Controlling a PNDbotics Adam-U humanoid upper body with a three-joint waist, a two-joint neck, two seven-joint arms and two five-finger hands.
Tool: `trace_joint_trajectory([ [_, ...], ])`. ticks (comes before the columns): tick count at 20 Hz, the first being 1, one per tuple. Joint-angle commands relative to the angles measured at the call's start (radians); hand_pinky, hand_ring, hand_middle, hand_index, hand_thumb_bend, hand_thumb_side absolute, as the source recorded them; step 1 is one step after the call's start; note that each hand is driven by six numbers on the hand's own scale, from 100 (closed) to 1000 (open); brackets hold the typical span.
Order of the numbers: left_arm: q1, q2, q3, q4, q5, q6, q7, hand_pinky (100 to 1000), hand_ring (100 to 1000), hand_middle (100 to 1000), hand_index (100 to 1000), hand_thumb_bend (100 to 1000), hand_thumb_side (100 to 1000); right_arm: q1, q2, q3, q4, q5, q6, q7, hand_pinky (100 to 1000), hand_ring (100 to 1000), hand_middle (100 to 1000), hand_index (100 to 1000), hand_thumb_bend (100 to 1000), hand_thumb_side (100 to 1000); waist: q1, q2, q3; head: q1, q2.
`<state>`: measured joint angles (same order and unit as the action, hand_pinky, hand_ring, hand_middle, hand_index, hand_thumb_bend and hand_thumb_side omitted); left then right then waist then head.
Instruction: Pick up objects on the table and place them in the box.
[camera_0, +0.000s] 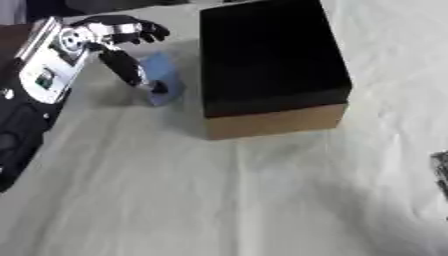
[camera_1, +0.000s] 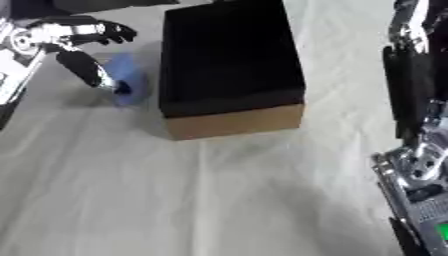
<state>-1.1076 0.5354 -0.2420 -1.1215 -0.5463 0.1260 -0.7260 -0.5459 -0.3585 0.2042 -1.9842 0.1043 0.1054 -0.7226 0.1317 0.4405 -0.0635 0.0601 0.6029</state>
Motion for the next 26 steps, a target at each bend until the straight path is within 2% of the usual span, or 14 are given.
trace_joint_trajectory([
  [1, -0.017, 0.017, 0.011, 0.000, -0.022, 0.009, -0.024, 1000, 954, 879, 970, 606, 220, -0.010, -0.017, -0.001, -0.016, -0.007, -0.004, -0.004, 742, 688, 597, 832, 100, 608, -0.003, -0.023, -0.002, 0.005, -0.011],
  [5, -0.016, 0.012, 0.017, 0.011, -0.055, 0.033, -0.009, 1000, 947, 854, 966, 595, 209, -0.011, -0.015, 0.000, -0.016, -0.010, -0.007, -0.005, 742, 689, 597, 832, 100, 610, -0.001, -0.022, -0.007, 0.008, -0.013],
  [9, -0.016, 0.004, 0.018, 0.017, -0.058, 0.046, 0.022, 1000, 912, 777, 929, 536, 167, -0.013, -0.013, -0.001, -0.016, -0.013, -0.009, -0.005, 742, 689, 596, 832, 100, 611, -0.001, -0.022, -0.010, 0.012, -0.014],
  [10, -0.016, 0.002, 0.020, 0.017, -0.054, 0.052, 0.036, 1000, 874, 715, 882, 464, 116, -0.013, -0.013, 0.000, -0.016, -0.013, -0.009, -0.005, 742, 689, 596, 832, 100, 611, -0.001, -0.022, -0.010, 0.011, -0.015],
  [11, -0.014, 0.001, 0.022, 0.017, -0.047, 0.060, 0.053, 1000, 863, 695, 866, 445, 100, -0.013, -0.012, 0.000, -0.016, -0.014, -0.009, -0.005, 742, 689, 596, 832, 100, 612, -0.001, -0.022, -0.010, 0.010, -0.015],
  [12, -0.012, 0.000, 0.023, 0.017, -0.038, 0.069, 0.069, 1000, 820, 619, 809, 350, 100, -0.012, -0.012, -0.001, -0.016, -0.015, -0.009, -0.006, 742, 689, 596, 830, 100, 612, -0.001, -0.023, -0.010, 0.009, -0.015],
  [14, -0.009, 0.002, 0.021, 0.012, -0.021, 0.088, 0.094, 977, 762, 534, 726, 228, 100, -0.010, -0.012, -0.001, -0.016, -0.017, -0.006, -0.008, 742, 689, 596, 829, 100, 614, -0.001, -0.025, -0.009, 0.006, -0.013],
  [16, -0.007, 0.006, 0.018, -0.001, -0.004, 0.108, 0.114, 955, 736, 502, 678, 156, 100, -0.007, -0.012, 0.000, -0.016, -0.019, -0.002, -0.008, 742, 690, 596, 829, 100, 615, -0.002, -0.029, -0.006, 0.004, -0.010],
  [18, -0.007, 0.011, 0.015, -0.017, 0.008, 0.127, 0.128, 942, 714, 496, 668, 103, 100, -0.006, -0.011, -0.001, -0.016, -0.018, 0.000, -0.008, 742, 690, 596, 828, 100, 614, -0.004, -0.034, -0.004, 0.003, -0.007],
  [26, -0.005, 0.025, 0.018, -0.167, 0.022, 0.144, 0.219, 906, 661, 510, 661, 100, 100, -0.003, -0.002, -0.008, -0.016, -0.010, 0.006, -0.003, 743, 692, 596, 826, 100, 609, -0.016, -0.062, 0.000, 0.001, 0.007],
])
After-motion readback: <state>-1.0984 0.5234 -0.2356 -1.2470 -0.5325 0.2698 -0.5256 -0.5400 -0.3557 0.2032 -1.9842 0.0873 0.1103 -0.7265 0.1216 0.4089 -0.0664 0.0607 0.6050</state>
